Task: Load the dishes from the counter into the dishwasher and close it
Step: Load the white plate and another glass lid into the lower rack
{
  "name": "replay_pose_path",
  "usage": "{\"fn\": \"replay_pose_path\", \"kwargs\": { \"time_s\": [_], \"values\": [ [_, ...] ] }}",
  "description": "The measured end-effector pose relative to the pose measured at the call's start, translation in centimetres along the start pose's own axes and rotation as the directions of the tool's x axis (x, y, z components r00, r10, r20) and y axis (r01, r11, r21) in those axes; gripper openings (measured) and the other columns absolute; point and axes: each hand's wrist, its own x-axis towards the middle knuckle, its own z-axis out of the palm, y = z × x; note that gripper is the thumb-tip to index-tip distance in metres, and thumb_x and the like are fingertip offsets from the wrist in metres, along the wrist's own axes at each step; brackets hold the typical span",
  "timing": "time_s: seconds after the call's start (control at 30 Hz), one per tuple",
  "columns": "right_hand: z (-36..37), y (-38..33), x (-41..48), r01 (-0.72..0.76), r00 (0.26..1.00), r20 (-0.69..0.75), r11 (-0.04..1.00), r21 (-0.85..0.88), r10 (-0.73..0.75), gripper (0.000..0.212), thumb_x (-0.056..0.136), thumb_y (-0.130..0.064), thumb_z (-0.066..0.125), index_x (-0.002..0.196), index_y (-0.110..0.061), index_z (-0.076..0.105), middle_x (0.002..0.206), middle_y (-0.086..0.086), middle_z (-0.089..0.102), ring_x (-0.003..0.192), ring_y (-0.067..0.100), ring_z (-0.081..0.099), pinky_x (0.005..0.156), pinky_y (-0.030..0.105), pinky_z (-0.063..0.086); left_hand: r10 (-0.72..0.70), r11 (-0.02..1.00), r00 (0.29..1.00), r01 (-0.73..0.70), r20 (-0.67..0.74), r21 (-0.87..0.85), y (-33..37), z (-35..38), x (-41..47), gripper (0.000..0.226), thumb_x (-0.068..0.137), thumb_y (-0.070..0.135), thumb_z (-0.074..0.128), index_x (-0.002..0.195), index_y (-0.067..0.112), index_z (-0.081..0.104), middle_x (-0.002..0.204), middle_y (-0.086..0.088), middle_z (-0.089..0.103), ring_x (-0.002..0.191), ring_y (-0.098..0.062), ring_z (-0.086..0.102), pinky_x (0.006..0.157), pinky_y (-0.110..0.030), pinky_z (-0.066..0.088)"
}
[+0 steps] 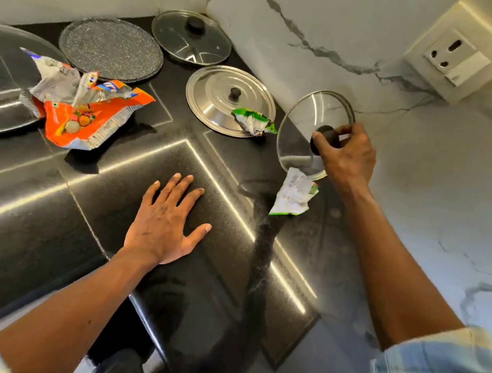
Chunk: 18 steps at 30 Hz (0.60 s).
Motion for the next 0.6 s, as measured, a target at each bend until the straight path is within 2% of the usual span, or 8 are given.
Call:
{"fn": "replay_pose_path", "kwargs": {
  "time_s": [0.13,0.27,0.33,0.47,0.53,0.6],
  "values": [
    [-4.0,-1.4,-5.6,0.045,0.986,-0.164,0.997,0.068,-0.034,0.045,0.080,-0.053,0.076,0.110,-0.025,0.060,0.097,-0.005,0.065,0.088,0.016,0.064,0.077,0.032,0.056,0.008,0.999,1.000,-0.007,0.003,-0.045,0.0,-0.4,0.1,0.085,0.092,0.081,0.025,0.160,0.030,0.033,0.173,-0.002,0.021,0.162,-0.022,0.010,0.129,-0.058,0.010],
    [-8.3,-2.2,-13.4,0.003,0.966,-0.258,0.996,0.085,0.019,0.040,0.081,-0.049,0.077,0.111,-0.027,0.062,0.103,-0.001,0.069,0.091,0.017,0.066,0.079,0.038,0.059,0.029,0.995,0.999,-0.027,0.026,-0.096,0.2,-1.2,0.1,0.085,0.089,0.083,0.030,0.156,0.030,0.039,0.171,-0.003,0.025,0.162,-0.022,0.011,0.126,-0.065,0.003],
    [-10.2,-2.0,-18.4,-0.027,0.952,-0.302,0.995,0.100,0.056,0.038,0.081,-0.050,0.077,0.110,-0.031,0.060,0.104,-0.004,0.069,0.092,0.014,0.067,0.078,0.034,0.059,0.095,0.987,0.995,-0.093,0.011,-0.134,0.2,-1.8,-0.3,0.080,0.089,0.079,0.039,0.150,0.028,0.046,0.169,-0.004,0.029,0.161,-0.023,0.015,0.125,-0.068,0.005],
    [-12.9,-0.6,-27.8,-0.063,0.907,-0.394,0.973,0.220,0.148,0.040,0.082,-0.045,0.080,0.114,-0.029,0.060,0.110,-0.004,0.068,0.096,0.007,0.067,0.078,0.018,0.056,0.219,0.938,0.970,-0.239,-0.105,-0.253,0.5,-2.3,-2.3,0.067,0.088,0.065,0.053,0.139,0.023,0.055,0.165,-0.006,0.037,0.158,-0.025,0.025,0.124,-0.069,0.010],
    [-14.2,0.3,-32.3,-0.094,0.876,-0.431,0.954,0.286,0.215,0.041,0.081,-0.042,0.081,0.114,-0.029,0.061,0.111,-0.003,0.067,0.096,0.005,0.067,0.078,0.016,0.055,0.221,0.900,0.967,-0.252,-0.124,-0.356,1.6,-2.4,-5.0,0.058,0.091,0.056,0.061,0.137,0.021,0.056,0.164,-0.006,0.037,0.158,-0.027,0.025,0.123,-0.069,0.012],
    [-15.5,1.0,-37.1,-0.139,0.850,-0.444,0.935,0.327,0.282,0.042,0.081,-0.040,0.082,0.115,-0.028,0.062,0.112,-0.001,0.067,0.097,0.006,0.068,0.079,0.018,0.057,0.255,0.859,0.958,-0.287,-0.132,-0.424,3.2,-2.3,-9.0,0.053,0.093,0.051,0.059,0.137,0.021,0.056,0.163,-0.006,0.038,0.158,-0.027,0.026,0.123,-0.068,0.014]
  ]
}}
